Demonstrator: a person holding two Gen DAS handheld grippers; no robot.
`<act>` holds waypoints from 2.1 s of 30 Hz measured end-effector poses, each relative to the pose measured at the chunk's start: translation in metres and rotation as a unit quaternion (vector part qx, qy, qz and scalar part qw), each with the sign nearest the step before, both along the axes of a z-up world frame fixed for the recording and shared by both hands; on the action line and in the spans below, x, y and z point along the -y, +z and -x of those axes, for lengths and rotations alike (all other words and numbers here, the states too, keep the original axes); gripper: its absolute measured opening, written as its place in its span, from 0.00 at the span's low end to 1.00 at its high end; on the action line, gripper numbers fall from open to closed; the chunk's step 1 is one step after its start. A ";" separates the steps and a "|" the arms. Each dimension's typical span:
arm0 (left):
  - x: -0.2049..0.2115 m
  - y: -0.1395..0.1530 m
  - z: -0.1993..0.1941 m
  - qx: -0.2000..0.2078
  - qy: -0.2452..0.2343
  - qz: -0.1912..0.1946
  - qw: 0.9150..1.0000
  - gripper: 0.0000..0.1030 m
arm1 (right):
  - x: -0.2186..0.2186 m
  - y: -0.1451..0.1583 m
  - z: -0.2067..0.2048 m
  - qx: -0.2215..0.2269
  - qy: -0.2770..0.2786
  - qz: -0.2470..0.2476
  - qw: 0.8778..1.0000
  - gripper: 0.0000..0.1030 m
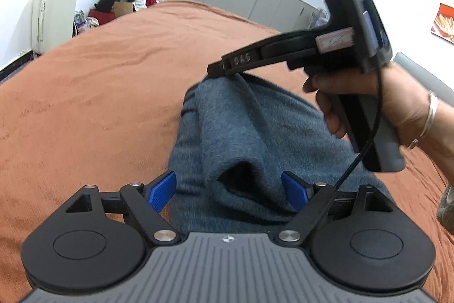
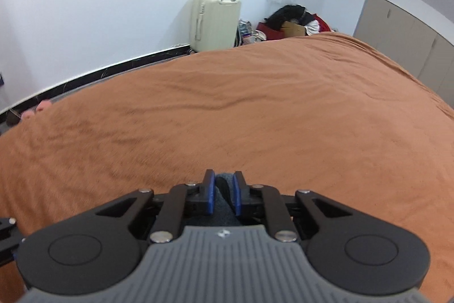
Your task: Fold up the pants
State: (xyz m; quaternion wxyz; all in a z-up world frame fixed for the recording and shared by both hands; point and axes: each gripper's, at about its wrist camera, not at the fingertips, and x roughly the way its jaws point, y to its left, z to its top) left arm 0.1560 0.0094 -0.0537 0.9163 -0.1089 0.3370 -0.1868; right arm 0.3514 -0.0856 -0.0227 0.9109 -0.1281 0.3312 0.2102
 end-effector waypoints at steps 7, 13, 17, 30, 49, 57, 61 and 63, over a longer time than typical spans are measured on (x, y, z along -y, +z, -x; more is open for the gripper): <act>0.001 0.006 0.007 0.008 0.026 -0.009 1.000 0.94 | -0.006 -0.027 -0.010 -0.018 -0.004 -0.020 1.000 0.17; 0.001 0.020 0.015 0.019 0.032 -0.004 0.999 0.94 | 0.012 -0.016 -0.006 -0.018 -0.035 -0.071 0.997 0.40; 0.006 0.032 0.018 0.028 0.027 -0.001 0.999 0.94 | 0.026 0.002 0.015 0.013 -0.061 -0.084 0.995 0.60; 0.031 0.050 0.012 0.051 -0.016 -0.013 0.998 0.94 | 0.084 0.039 0.139 0.074 -0.209 -0.132 0.966 0.67; 0.051 0.006 -0.005 -0.004 -0.021 -0.089 0.996 0.94 | 0.082 -0.043 0.176 0.036 -0.278 -0.075 0.957 0.67; 0.046 -0.005 -0.013 -0.012 -0.026 -0.087 0.996 0.94 | 0.082 -0.053 0.168 0.043 -0.284 -0.075 0.955 0.74; 0.045 -0.007 -0.014 -0.008 -0.032 -0.092 0.995 0.95 | 0.086 -0.058 0.165 0.040 -0.290 -0.084 0.953 0.76; 0.044 -0.002 -0.014 -0.008 -0.034 -0.092 0.995 0.95 | 0.089 -0.056 0.164 0.034 -0.292 -0.096 0.951 0.78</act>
